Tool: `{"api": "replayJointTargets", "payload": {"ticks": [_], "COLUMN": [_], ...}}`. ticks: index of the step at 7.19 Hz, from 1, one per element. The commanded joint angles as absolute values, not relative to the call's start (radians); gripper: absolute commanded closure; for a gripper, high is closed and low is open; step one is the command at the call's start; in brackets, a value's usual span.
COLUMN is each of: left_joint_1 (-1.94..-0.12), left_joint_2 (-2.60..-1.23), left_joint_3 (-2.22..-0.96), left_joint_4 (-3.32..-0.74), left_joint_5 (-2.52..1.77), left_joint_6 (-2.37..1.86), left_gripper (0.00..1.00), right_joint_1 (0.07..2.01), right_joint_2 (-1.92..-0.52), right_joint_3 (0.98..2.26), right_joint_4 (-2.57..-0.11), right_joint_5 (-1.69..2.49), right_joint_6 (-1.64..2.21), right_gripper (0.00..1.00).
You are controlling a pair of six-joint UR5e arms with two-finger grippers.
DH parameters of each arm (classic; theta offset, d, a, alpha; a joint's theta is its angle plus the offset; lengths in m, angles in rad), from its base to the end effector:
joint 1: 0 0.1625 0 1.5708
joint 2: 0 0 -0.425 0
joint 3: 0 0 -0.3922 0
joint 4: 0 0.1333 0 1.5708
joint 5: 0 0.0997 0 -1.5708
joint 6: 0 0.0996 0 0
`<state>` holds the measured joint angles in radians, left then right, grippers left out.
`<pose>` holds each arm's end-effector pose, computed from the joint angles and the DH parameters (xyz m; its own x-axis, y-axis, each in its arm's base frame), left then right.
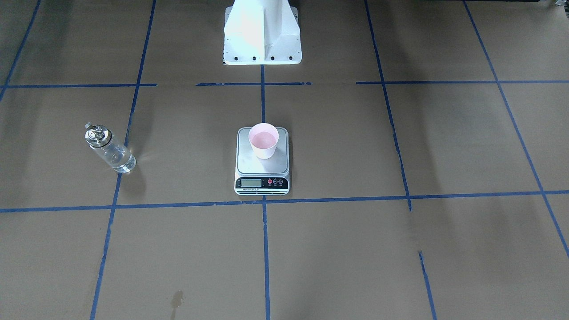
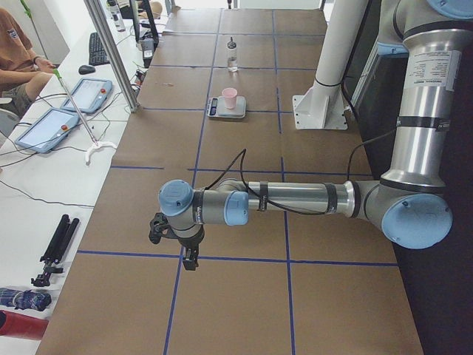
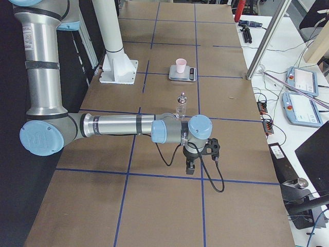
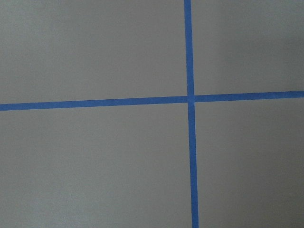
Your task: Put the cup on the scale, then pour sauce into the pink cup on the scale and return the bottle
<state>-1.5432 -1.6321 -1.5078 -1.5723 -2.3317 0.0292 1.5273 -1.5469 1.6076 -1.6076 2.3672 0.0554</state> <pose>-0.0503 -0.5195 0.6595 0.7228 0.0490 -0.6893 -0.0487 0.9986 0.0199 0.0402 -0.5052 0.6308 0.6992 0.0079 0.7149 0.0048 0.9999 -0.0157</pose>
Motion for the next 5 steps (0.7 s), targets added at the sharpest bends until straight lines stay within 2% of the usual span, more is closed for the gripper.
{"api": "replayJointTargets", "payload": {"ticks": [1,5], "left_joint_1": [-1.543,-1.543], "left_joint_2": [-1.632,-1.632], "left_joint_3": [-1.508,-1.517], "left_joint_4": [-1.572,-1.574], "left_joint_5": [-2.332,-2.332], "left_joint_6": [0.029,0.034], "left_gripper": [0.0,0.0], "right_joint_1": [1.528,1.529], "right_joint_2": [-1.546,-1.546], "right_joint_3": [1.608,1.609], "right_joint_4": [-1.608,-1.608], "right_joint_5": [2.368,2.37], "right_joint_6": [0.069,0.069], "right_gripper": [0.0,0.0]}}
